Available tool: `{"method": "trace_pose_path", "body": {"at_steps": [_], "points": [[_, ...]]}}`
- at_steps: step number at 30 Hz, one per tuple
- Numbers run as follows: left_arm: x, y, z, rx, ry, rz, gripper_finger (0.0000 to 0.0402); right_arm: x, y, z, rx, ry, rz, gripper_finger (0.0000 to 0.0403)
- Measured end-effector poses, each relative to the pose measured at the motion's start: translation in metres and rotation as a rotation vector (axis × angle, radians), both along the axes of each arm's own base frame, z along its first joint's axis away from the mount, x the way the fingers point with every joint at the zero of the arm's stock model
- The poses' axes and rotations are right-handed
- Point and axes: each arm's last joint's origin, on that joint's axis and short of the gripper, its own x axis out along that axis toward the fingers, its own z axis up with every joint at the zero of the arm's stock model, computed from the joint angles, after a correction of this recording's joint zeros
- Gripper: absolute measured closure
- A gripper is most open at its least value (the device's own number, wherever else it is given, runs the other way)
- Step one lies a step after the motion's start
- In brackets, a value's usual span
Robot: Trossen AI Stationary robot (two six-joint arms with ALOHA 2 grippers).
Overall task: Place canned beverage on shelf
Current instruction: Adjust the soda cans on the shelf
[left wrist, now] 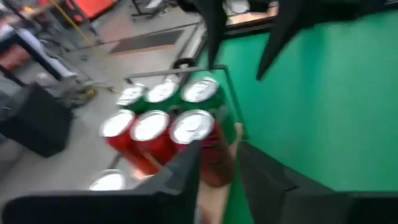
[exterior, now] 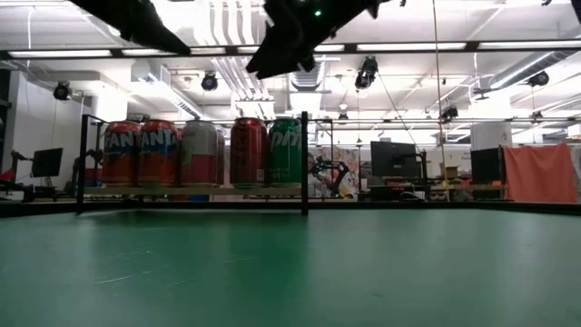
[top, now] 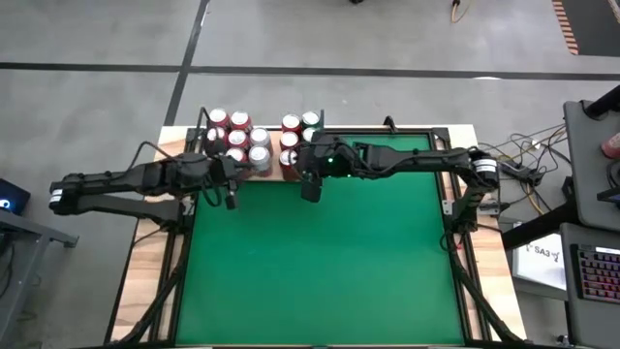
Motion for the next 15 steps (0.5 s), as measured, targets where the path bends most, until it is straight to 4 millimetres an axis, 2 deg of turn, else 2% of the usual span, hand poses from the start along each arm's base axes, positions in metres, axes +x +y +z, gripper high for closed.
{"method": "trace_pose_path", "body": {"at_steps": [4,9,15], "points": [[-0.012,-0.001,0.021,0.071,-0.047,-0.011,0.0384,0.010,-0.002,-0.007,0.025,-0.043,-0.018,0.0265],[-0.025,-0.003,0.033,0.127,-0.203,-0.064,0.0389,0.016,-0.003,-0.003,0.016,-0.130,-0.019,0.0377],[-0.037,-0.005,0.021,0.236,-0.334,-0.108,0.0399,0.021,-0.004,0.005,0.019,-0.249,-0.025,0.0392]]}}
